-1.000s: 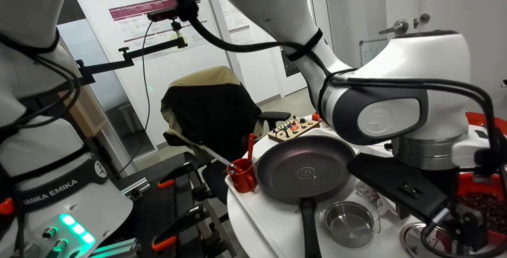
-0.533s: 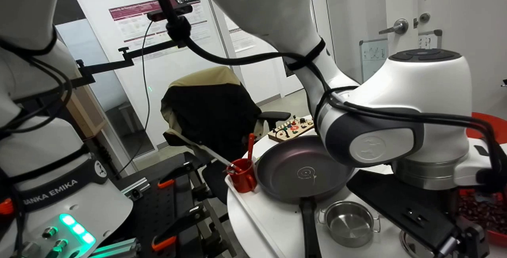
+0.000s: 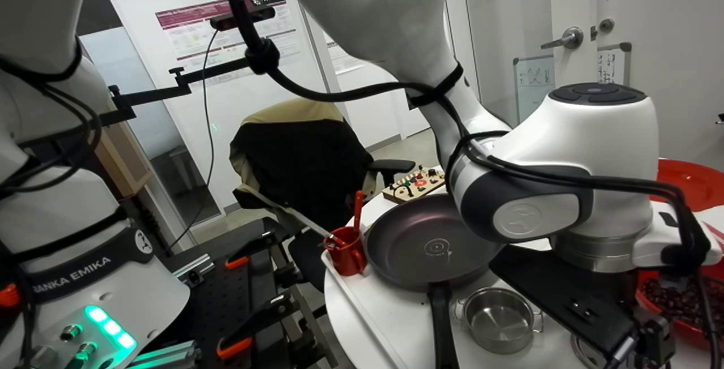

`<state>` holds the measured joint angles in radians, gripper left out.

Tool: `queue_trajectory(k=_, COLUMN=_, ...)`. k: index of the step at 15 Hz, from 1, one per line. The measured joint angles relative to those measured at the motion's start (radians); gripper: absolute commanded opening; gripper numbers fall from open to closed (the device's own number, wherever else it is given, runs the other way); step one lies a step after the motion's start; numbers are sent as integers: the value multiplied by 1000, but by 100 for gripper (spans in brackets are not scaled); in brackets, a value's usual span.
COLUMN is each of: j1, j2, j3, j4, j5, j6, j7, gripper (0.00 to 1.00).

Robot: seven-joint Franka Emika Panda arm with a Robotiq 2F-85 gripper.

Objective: Put the furthest silver lid on the silver pot

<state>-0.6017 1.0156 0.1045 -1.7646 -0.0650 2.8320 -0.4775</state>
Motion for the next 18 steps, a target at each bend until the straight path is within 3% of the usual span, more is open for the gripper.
queue_trajectory(k=18, j1=6, j2=53, j3=-44, j4=86, j5=-7, j6=0, j7=0, gripper=100)
